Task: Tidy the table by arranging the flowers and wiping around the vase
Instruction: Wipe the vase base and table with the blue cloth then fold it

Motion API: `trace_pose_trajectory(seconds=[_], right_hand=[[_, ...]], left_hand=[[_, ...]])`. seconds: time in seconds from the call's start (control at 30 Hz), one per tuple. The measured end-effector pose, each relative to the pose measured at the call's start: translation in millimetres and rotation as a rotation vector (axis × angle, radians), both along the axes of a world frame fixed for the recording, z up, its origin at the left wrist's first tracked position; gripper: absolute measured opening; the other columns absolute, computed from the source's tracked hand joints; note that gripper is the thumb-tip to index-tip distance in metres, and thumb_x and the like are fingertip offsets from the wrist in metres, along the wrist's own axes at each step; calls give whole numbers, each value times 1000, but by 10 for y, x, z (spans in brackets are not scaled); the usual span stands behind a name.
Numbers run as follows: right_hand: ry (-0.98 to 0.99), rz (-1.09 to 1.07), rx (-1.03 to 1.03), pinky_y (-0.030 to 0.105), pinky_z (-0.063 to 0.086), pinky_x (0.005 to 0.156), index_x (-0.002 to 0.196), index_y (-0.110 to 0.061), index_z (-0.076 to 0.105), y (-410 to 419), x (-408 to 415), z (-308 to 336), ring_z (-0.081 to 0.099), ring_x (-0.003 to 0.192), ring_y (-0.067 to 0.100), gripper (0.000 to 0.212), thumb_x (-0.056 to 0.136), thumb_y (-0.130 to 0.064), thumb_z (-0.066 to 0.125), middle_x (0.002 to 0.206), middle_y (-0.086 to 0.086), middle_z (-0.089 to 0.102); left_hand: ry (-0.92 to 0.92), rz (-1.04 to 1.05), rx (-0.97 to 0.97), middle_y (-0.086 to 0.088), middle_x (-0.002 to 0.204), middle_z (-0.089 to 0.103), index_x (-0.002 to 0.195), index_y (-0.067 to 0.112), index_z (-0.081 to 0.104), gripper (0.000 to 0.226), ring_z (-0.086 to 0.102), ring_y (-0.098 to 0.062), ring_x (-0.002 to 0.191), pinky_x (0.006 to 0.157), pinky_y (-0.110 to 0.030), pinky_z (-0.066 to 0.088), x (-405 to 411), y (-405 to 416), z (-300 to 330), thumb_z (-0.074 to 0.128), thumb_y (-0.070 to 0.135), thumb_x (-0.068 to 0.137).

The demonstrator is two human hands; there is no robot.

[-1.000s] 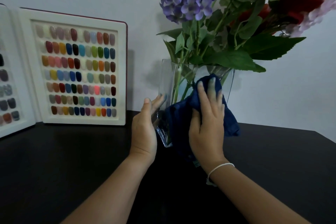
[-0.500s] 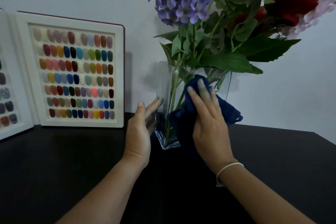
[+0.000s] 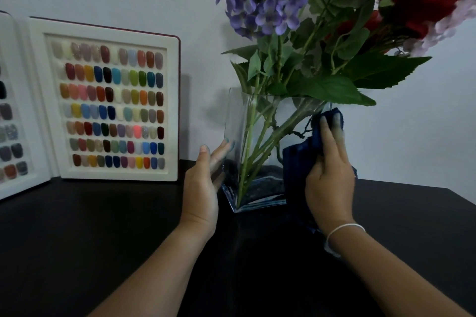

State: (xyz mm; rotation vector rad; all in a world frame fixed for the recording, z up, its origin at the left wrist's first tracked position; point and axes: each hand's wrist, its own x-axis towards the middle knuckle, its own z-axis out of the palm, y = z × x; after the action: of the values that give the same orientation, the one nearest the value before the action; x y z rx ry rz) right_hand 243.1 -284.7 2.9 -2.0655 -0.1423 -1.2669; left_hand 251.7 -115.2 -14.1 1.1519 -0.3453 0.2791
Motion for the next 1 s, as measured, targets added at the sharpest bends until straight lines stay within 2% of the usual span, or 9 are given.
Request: trace_pose_trajectory(seconds=[0.1,0.27,0.37,0.43,0.63,0.7,0.83,0.93,1.0], right_hand=[[-14,30,-50,1,14,97,130,-44,18,115,-11,4,11,140,14,74,86,12,34,140,-26,7],[-7,73,-158,-8,4,93,136,-34,21,245,-43,39,1,138,12,75,82,16,36,142,-25,3],[-29,124,-272,20,1,112,136,-32,22,442,-64,47,-1,138,15,73,80,13,36,143,-21,7],[-35,156,-351,34,1,113,136,-28,23,528,-77,27,-1,138,17,69,80,10,36,144,-15,9],[-36,200,-434,37,8,113,133,-23,32,420,-134,-16,7,138,18,66,79,14,40,143,-11,19],[-14,222,-477,39,9,112,132,-21,36,368,-169,-51,9,137,22,67,77,16,41,142,-10,22],[72,262,-679,57,15,102,126,-11,48,222,-287,-143,16,132,35,67,66,18,44,138,-1,32],[151,311,-765,45,23,104,125,-13,51,124,-352,-217,24,131,33,69,65,21,49,136,-3,36],[185,346,-765,44,18,107,127,-17,48,84,-367,-243,19,133,29,70,69,20,49,138,-7,31]], left_hand=[[10,-3,-6,4,135,54,99,32,67,50,41,-7,128,97,-24,35,-1,0,-3,19,43,95],[25,4,10,4,133,56,98,33,68,50,42,-9,128,105,-31,32,-19,0,4,19,43,95],[36,-11,12,5,130,58,93,33,71,50,46,-6,123,103,-28,34,-32,9,17,21,43,95],[37,-36,8,11,122,62,90,33,72,50,52,3,114,99,-24,37,-31,25,25,23,44,95],[27,-28,33,11,126,59,92,39,71,50,50,1,113,87,-19,39,-21,32,20,22,47,94],[22,-28,25,11,125,59,93,38,71,50,50,-1,116,90,-20,40,-19,42,13,22,47,94],[14,-14,29,5,130,58,98,33,70,51,46,-5,124,102,-27,36,-10,34,-8,21,46,94],[13,-9,40,3,135,53,97,35,69,51,43,-6,126,104,-29,34,-13,22,-7,19,45,95],[7,-8,45,4,136,53,97,35,68,50,43,-6,127,104,-29,34,-15,19,-6,19,45,95]])
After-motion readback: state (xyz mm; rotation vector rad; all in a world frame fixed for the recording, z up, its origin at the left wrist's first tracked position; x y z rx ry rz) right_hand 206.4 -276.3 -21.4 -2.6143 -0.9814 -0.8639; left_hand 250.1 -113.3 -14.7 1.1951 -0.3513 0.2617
